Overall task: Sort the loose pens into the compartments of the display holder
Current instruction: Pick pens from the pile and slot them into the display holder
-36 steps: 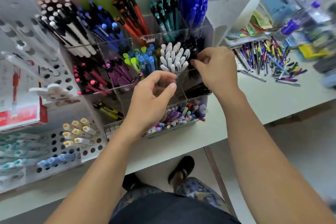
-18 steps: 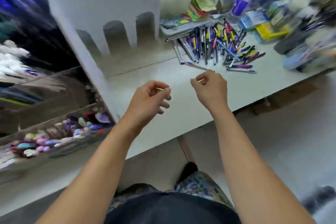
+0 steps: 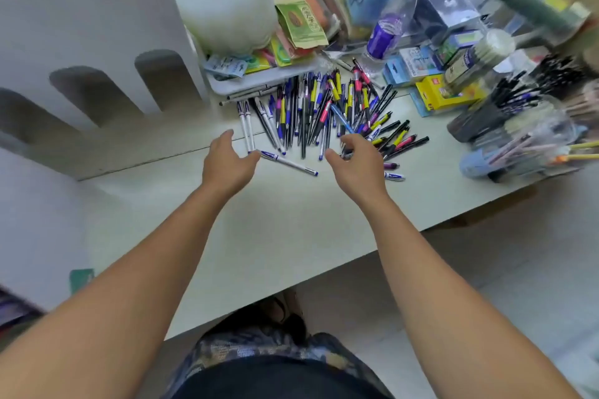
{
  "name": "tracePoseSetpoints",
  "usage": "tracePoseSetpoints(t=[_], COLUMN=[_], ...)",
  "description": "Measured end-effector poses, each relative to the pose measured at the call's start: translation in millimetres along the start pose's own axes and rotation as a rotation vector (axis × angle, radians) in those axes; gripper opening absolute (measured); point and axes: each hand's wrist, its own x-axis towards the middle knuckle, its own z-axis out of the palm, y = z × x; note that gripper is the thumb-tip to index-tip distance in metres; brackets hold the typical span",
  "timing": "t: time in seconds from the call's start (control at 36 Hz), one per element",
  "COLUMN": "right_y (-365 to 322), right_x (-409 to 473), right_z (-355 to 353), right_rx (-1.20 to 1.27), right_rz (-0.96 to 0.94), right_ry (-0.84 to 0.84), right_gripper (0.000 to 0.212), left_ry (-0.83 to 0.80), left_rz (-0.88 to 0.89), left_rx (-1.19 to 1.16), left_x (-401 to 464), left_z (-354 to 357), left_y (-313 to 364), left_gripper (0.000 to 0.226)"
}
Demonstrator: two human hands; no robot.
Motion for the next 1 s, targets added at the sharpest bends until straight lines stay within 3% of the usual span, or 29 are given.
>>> tracePoseSetpoints(t=[0.11,0.28,0.44,0.58,0.75,1.0], right_y=[11.3,42.0,62.8,77.3,82.7,83.9], right_x=[40.2,123.7,209.6,242.7,243.9,212.3], right_z=[-13.3,-34.4,-24.3,-15.4,-6.9,10.9], right_rx=[-0.070,-0.273,-0.448,-0.518,-0.516,-0.417], right_rz=[-0.041,-0.133,-0.241,-0.359,-0.510,-0.580], right_ry=[-0.003,-0.098,-0.185,-0.113,-0.100,-0.142], right_gripper=[0.056,0.078,0.081,0.082,0.074,0.067], left_ry=[-0.005,0.014,0.157,0.266,0.294,0.323], left_rz=[0.189,0.300,0.194,0.101,-0.026,-0.004], left_rx=[0.305,0.525,0.612,0.617,0.687,0.619], left_x=[41.9,89.4,116.6,123.3,123.0,119.9], left_z=[27.0,65.9,91.5,111.5,114.6,113.5], left_y=[17.0,46.8,47.4,49.7,62.9,53.9], left_gripper=[0.079,0.081,0.081,0.093,0.097,0.081])
